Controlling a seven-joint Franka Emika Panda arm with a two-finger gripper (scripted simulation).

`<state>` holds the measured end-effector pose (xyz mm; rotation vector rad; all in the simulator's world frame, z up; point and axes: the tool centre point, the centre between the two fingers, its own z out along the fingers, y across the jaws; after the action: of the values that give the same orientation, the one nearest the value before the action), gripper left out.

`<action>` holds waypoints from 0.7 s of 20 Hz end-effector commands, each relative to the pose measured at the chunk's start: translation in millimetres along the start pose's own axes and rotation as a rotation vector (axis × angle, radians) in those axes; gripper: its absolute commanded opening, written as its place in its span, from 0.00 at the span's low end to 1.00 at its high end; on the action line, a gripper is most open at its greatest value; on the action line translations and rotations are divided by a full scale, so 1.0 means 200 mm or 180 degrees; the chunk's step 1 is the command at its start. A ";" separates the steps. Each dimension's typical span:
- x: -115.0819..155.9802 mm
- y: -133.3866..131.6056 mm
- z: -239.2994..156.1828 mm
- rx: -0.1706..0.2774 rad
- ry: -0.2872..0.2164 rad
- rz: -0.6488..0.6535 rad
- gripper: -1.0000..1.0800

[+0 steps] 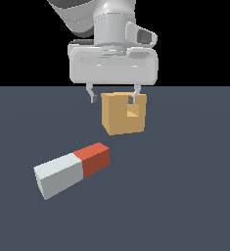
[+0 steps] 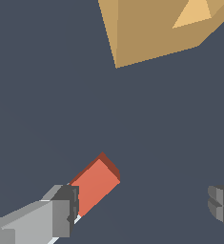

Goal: Insert the peg into the horizontal hole in a box.

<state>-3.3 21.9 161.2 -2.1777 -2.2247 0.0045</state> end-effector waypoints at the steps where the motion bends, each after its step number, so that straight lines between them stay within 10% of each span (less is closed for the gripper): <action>1: 0.00 0.00 0.00 0.0000 0.0000 0.0000 0.96; 14: -0.16 -0.08 0.09 -0.0020 -0.0006 0.0571 0.96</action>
<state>-15.7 -3.9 146.3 -2.3345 -2.0674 0.0032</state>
